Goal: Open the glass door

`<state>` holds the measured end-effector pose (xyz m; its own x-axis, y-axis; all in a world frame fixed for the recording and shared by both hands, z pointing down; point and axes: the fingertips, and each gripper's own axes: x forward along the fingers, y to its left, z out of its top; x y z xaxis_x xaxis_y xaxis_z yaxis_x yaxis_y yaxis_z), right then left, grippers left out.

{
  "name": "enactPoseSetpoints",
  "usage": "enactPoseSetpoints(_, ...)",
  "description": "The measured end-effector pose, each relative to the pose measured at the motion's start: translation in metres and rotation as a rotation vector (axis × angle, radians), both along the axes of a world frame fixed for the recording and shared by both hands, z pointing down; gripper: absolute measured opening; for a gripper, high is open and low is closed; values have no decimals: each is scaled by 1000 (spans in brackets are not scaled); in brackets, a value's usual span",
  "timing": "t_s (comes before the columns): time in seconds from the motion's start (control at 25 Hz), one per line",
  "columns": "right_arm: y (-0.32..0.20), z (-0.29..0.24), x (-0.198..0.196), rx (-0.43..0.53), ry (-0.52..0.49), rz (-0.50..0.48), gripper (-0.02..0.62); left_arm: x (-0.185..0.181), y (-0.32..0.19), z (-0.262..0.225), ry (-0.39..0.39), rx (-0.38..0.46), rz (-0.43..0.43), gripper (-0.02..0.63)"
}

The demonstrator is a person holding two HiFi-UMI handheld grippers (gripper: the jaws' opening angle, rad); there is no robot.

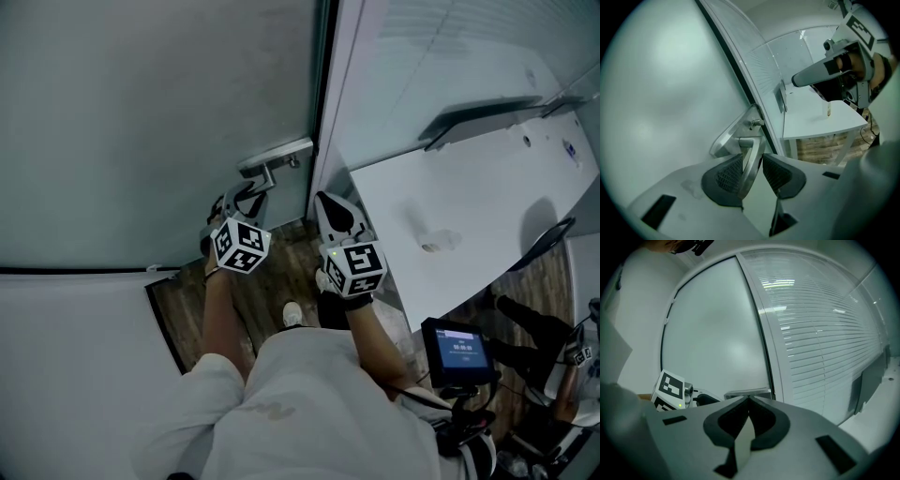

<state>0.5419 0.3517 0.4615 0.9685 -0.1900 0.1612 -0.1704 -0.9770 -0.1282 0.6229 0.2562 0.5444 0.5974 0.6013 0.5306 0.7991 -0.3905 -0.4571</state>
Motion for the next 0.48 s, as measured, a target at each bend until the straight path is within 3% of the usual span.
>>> enactPoseSetpoints(0.16,6,2,0,-6,-6,14,3,4,2,5,-15,-32,6,135)
enactPoseSetpoints(0.36,17,8,-4,-7,-13,37,3,11,8,17,-72,-152,9,135)
enactPoseSetpoints(0.48,25,11,-4,-11,-7,52,2,18,12,21,-71,-174,7,136)
